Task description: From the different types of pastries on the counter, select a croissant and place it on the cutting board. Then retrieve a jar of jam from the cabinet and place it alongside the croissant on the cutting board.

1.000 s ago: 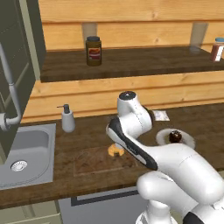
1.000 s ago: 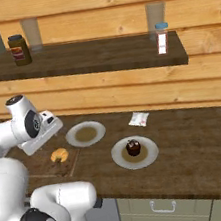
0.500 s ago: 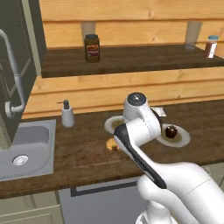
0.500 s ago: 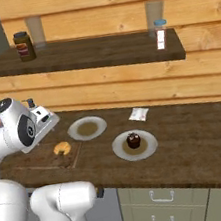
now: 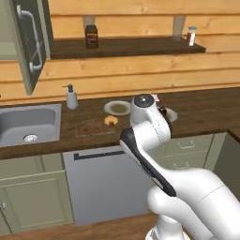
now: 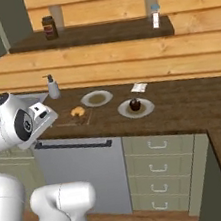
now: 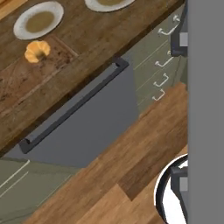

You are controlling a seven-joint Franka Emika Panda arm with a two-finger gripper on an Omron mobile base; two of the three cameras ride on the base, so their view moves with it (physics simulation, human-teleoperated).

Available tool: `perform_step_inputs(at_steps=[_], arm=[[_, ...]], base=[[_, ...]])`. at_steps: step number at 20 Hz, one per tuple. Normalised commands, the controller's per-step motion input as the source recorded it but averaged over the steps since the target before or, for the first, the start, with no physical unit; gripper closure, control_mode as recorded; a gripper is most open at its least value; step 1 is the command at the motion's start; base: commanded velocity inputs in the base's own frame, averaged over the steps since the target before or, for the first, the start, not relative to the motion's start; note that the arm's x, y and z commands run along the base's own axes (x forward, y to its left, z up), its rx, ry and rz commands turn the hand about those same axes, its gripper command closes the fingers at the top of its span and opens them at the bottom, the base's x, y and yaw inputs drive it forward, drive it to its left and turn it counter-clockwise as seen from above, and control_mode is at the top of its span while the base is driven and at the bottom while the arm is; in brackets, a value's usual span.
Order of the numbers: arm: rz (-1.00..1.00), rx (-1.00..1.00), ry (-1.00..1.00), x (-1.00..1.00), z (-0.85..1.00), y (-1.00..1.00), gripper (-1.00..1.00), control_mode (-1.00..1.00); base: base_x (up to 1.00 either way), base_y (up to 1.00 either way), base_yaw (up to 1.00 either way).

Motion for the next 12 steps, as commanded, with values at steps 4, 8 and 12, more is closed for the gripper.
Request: perform_step_inputs(at_steps=[4, 8, 12], arm=[[0.0, 0.0, 0.0, 0.0, 0.0, 0.0, -1.0, 1.0], [0.0, 0.0, 0.0, 0.0, 0.0, 0.0, -1.0, 1.0], [0.0, 0.0, 0.0, 0.0, 0.0, 0.0, -1.0, 1.0]], base=[[-1.0, 0.02, 0.0], [-0.95, 0.38, 0.0], [-0.36, 0.99, 0.0]])
